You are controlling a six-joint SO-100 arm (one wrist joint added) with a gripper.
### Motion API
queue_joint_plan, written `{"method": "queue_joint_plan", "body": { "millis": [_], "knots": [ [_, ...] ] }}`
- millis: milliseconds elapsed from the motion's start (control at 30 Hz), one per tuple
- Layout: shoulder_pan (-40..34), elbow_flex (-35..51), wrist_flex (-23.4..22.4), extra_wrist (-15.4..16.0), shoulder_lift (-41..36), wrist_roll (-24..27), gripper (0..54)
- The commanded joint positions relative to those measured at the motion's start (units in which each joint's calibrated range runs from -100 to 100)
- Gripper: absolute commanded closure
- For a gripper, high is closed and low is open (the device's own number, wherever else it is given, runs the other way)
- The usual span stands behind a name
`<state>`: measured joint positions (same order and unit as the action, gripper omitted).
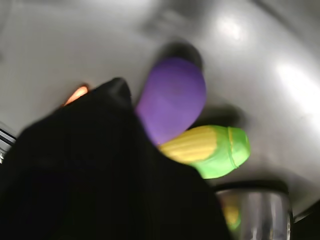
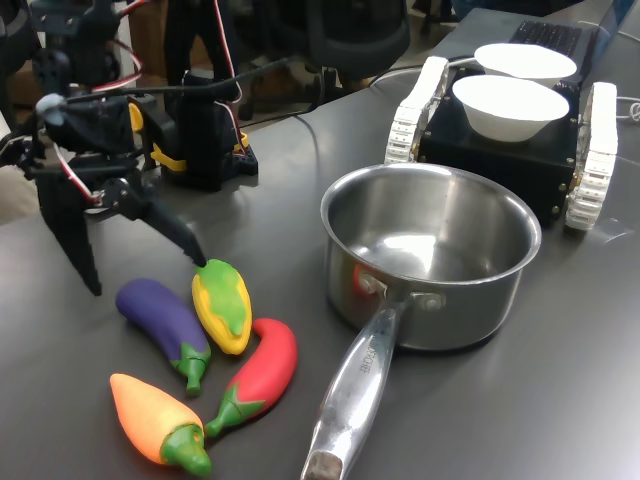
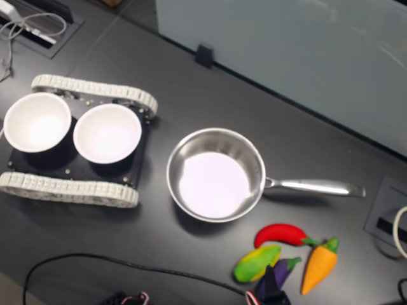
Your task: Pick up the brinjal and place them in the pan
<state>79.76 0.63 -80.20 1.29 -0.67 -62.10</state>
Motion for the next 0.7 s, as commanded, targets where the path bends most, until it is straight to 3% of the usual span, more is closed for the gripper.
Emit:
{"method": "queue_joint_plan", "body": {
  "millis": [0,333,667],
  "knots": [
    [1.5,0.1,3.7,-0.7,-0.6,-1.3,9.7],
    [2.7,-1.7,8.6,-0.7,1.5,-1.3,11.5],
    [-1.2,-4.0,11.9,-1.5,2.9,0.6,13.2]
  ]
}}
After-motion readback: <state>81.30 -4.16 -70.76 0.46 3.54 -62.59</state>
